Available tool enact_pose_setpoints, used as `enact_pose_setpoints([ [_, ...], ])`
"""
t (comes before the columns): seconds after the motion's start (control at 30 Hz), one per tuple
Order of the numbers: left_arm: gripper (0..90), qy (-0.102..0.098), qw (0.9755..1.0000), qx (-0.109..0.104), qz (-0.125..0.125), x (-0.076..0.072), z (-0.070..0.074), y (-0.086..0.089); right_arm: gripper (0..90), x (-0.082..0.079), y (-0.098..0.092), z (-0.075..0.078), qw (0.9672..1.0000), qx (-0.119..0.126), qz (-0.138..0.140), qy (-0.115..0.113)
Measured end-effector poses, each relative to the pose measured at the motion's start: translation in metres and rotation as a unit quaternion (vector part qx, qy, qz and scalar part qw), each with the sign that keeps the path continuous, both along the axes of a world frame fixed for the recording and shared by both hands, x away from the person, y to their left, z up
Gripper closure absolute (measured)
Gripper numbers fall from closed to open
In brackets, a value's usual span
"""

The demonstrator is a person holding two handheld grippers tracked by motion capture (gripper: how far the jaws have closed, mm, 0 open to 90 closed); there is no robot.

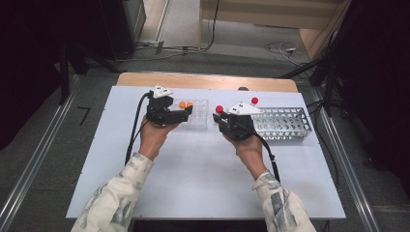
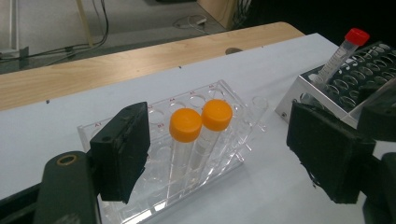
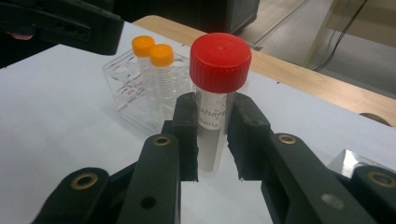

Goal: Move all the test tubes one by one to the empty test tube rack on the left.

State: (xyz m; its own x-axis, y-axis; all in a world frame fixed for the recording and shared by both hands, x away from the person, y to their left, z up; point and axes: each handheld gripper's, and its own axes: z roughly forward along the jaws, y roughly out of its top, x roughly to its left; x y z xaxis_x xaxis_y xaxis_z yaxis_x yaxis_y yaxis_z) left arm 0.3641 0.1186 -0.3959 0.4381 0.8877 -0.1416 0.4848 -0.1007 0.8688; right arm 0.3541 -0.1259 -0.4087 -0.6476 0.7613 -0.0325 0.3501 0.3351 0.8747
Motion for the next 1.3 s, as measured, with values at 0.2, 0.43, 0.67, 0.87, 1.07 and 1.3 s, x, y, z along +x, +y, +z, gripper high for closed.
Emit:
enact_pose_setpoints([
  [0.2,21.9,-0.001,1.0,0.0,-0.007,-0.003,0.0,-0.003,71.1,0.0,0.012,-0.009,0.9999,-0.007,0.011,0.011],
  [0.43,21.9,-0.004,0.9997,-0.005,-0.023,-0.008,0.002,-0.009,71.1,0.001,0.029,-0.02,0.9994,-0.018,0.022,0.018],
  [0.67,22.5,-0.007,0.9988,-0.007,-0.047,-0.016,0.003,-0.018,71.1,0.002,0.043,-0.024,0.9991,-0.021,0.03,0.022],
  [0.87,33.0,-0.006,0.9979,-0.004,-0.065,-0.017,-0.003,-0.023,71.1,0.002,0.049,-0.025,0.9989,-0.018,0.035,0.025],
  [1.07,52.3,-0.004,0.9959,0.006,-0.09,-0.018,-0.008,-0.026,71.1,0.0,0.052,-0.024,0.9987,-0.018,0.041,0.023],
  [1.3,69.3,-0.008,0.9953,0.005,-0.097,-0.019,-0.008,-0.027,71.0,-0.001,0.053,-0.024,0.9987,-0.019,0.042,0.023],
])
